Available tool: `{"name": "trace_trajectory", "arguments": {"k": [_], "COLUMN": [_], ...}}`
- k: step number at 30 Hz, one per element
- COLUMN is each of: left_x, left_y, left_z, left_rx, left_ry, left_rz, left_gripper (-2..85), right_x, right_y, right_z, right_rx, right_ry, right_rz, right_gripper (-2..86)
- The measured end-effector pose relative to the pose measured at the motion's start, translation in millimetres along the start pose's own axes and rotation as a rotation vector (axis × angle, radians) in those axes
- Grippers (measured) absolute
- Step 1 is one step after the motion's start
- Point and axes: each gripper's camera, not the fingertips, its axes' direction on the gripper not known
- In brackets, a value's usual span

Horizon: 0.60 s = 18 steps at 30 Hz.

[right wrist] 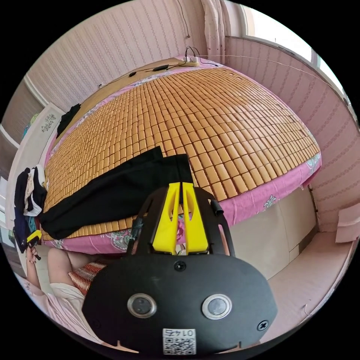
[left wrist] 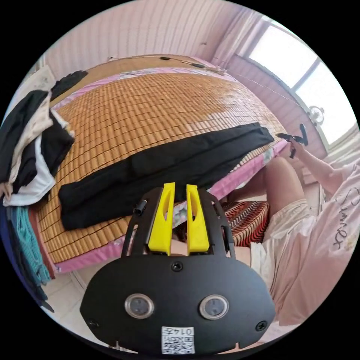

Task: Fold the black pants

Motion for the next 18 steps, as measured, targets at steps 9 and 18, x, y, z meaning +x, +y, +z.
{"name": "trace_trajectory", "arguments": {"k": [9, 18], "left_x": [101, 103], "left_y": [-54, -42], "left_z": [139, 92], "left_rx": [-0.19, -0.055], "left_ry": [-0.166, -0.174], "left_rz": [0.28, 0.261], "left_gripper": [6.8, -0.8], "right_x": [1, -2], "right_y": [-13, -17], "right_z": [35, -11], "right_rx": [-0.07, 0.07], "right_ry": [0.049, -0.103], "right_rz": [-0.028, -0.151], "right_gripper": [6.8, 0.5]}}
